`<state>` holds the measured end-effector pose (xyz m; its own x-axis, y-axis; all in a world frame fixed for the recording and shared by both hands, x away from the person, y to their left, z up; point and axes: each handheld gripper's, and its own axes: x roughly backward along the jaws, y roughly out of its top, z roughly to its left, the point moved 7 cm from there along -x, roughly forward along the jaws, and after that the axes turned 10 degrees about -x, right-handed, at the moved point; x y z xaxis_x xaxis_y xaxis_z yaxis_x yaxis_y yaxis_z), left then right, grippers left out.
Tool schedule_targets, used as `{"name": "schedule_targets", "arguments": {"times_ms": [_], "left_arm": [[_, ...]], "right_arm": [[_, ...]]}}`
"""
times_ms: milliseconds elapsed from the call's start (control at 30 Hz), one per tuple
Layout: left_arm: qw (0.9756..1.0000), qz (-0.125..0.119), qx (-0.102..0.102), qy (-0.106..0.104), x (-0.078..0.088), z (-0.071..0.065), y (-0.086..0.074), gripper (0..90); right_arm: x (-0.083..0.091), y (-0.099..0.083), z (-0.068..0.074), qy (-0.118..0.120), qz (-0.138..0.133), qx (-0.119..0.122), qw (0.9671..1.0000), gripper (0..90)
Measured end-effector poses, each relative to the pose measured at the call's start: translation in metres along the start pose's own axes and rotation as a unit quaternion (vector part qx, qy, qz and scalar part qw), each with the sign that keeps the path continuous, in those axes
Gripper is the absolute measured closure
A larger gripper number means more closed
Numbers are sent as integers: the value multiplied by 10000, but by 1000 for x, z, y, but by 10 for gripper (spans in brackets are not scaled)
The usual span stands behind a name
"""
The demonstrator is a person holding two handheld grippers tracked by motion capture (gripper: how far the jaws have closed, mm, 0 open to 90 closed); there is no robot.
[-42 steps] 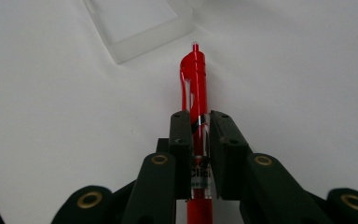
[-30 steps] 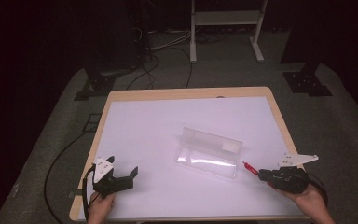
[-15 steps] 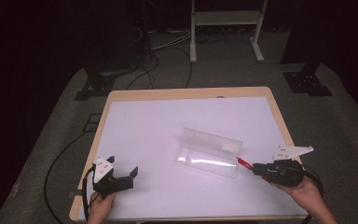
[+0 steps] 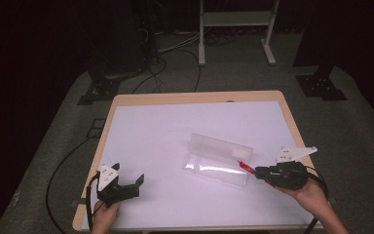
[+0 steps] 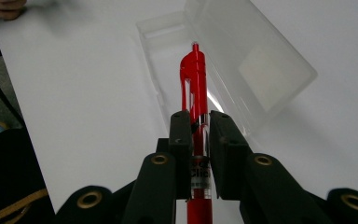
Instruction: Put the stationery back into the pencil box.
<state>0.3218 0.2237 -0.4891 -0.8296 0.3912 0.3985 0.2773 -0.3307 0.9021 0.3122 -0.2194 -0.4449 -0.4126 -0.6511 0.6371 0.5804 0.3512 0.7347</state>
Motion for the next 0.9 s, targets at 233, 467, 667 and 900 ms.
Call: {"name": "schedule_targets", "arguments": {"times_ms": [233, 467, 667, 900], "left_arm": [[10000, -2, 3, -2, 0, 0, 0, 0], [10000, -4, 12, -3, 0, 0, 0, 0], [10000, -6, 19, -4, 0, 0, 0, 0], [10000, -15, 32, -9, 0, 0, 0, 0]], "right_arm": [[-8, 10, 7, 90, 45, 148, 9998, 788], [-15, 20, 13, 152, 93, 265, 9995, 788], [-21, 29, 16, 186, 120, 371, 9991, 789], [-26, 37, 19, 223, 135, 437, 9987, 789]]}}
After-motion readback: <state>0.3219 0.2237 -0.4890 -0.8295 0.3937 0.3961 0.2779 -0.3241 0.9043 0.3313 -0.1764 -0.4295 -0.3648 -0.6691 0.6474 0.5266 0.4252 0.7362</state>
